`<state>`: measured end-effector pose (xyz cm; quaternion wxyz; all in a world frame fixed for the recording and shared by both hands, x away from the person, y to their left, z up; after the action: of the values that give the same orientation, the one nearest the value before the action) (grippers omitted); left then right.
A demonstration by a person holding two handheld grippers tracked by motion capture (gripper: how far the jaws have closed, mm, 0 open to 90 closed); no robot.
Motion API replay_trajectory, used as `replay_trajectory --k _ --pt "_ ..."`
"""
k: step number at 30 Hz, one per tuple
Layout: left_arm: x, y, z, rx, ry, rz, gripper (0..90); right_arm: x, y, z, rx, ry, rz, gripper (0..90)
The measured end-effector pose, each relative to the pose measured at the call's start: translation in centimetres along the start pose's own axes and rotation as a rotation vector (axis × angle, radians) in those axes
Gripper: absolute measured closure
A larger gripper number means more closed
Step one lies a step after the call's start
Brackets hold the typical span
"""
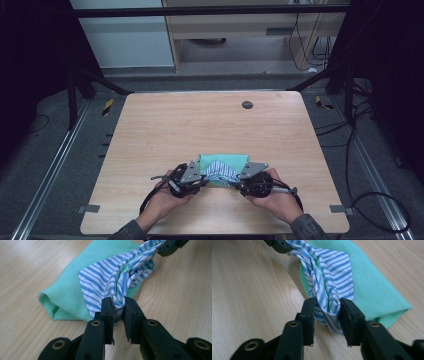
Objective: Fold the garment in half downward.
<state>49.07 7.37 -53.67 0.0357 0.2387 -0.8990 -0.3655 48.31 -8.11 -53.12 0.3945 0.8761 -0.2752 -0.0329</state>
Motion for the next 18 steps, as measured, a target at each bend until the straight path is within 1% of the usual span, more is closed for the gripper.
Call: replay_trajectory --k 2,4,5,6,8,9,10,12,13,15,17,18 --pt "0.1 -0.1 0.2 -0.001 0.002 0.006 80.6 -0.1 0.0 0.2 -0.001 -0.004 -0.009 77.1" --pt "0.1 -0.2 0.4 -0.010 -0.005 0.002 82.3 -0.2 -0.1 0.4 -0.004 -0.003 -0.014 82.0" --pt "0.1 -0.3 0.6 -0.018 -0.011 0.009 83.2 -0.3 -0.2 0.5 -0.007 0.001 -0.019 83.9" --pt "0.2 -0.3 0.7 -0.020 -0.012 0.007 83.6 -0.4 -0.2 0.6 -0.010 0.003 -0.022 84.9" --pt "0.3 -0.3 1.0 -0.041 -0.032 0.012 84.6 -0.5 -0.3 0.8 -0.015 0.015 -0.025 86.0" --pt "0.4 -0.4 1.1 -0.041 -0.031 0.008 84.8 -0.6 -0.4 1.0 -0.022 0.017 -0.030 86.2" --pt "0.5 -0.4 1.2 -0.050 -0.037 0.016 84.9 -0.7 -0.4 1.1 -0.030 0.022 -0.033 86.4" --pt "0.6 -0.5 1.4 -0.057 -0.041 0.014 85.1 -1.0 -0.6 1.4 -0.044 0.041 -0.044 86.7" --pt "0.8 -0.5 1.5 -0.063 -0.041 0.022 85.2 -1.1 -0.6 1.5 -0.051 0.051 -0.047 86.7" --pt "0.9 -0.5 1.7 -0.076 -0.044 0.025 85.3 -1.3 -0.7 1.7 -0.061 0.056 -0.054 86.8" --pt "1.0 -0.5 1.9 -0.079 -0.039 0.034 85.5 -1.5 -0.8 1.8 -0.068 0.066 -0.061 86.9" --pt "1.1 -0.5 2.0 -0.083 -0.042 0.038 85.5 -1.5 -0.8 1.8 -0.071 0.071 -0.060 86.9"
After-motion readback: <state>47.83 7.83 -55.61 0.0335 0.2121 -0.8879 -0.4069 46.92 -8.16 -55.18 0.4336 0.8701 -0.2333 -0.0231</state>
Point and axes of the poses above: each handheld gripper's, and its own axes: y roughly backward along the jaws, z roughly out of its underside, x roughly to its right, the point moved 9 cm from there along -y, roughly forward along the jaws, and after that the axes turned 3 degrees about y, right-handed, at the moved point
